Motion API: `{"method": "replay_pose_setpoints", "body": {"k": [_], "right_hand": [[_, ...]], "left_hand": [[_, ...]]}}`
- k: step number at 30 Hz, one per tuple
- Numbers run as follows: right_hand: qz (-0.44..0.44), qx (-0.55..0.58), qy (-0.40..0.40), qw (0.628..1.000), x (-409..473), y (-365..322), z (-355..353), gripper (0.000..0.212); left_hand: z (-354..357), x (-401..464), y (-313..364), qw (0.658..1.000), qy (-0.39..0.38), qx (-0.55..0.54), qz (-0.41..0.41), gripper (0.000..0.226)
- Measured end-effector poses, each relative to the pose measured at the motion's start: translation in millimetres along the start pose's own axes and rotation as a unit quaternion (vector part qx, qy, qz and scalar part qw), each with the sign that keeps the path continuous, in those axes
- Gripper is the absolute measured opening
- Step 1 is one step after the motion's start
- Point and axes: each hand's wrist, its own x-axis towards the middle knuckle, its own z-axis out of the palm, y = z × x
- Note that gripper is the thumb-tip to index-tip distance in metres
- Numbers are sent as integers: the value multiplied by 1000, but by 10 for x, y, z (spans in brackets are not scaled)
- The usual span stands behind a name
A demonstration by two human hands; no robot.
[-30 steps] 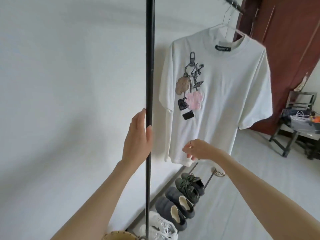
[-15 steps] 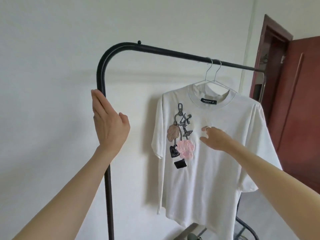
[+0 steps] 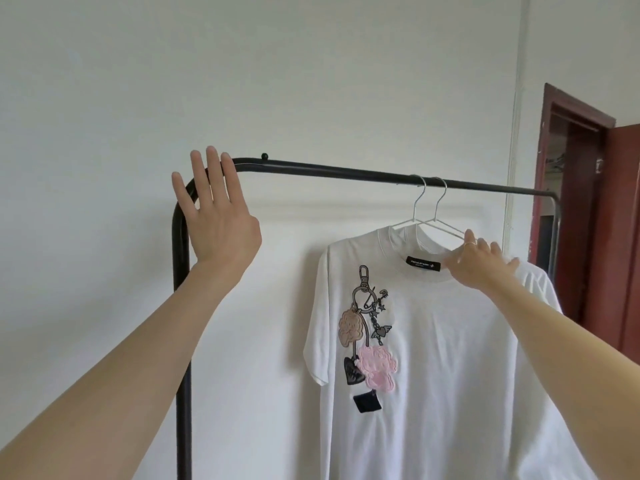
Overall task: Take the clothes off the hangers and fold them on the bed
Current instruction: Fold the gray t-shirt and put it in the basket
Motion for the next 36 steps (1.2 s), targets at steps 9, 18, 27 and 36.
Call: {"method": "replay_pose_setpoints", "body": {"k": [9, 18, 27, 36], "right_hand": [[-10, 44, 80, 996, 108, -165, 27, 25], [-7, 104, 206, 973, -81, -437, -213, 28], [-34, 98, 149, 983, -670, -279, -54, 31], [-9, -51, 162, 985, -2079, 27, -229, 33]], "left_hand": [[74, 17, -42, 999, 29, -1, 14, 77], [40, -8, -75, 999, 28, -14, 23, 77], [-48, -271, -162, 996, 7, -66, 63, 75], [-181, -1115, -8, 938, -129, -292, 136, 67]]}}
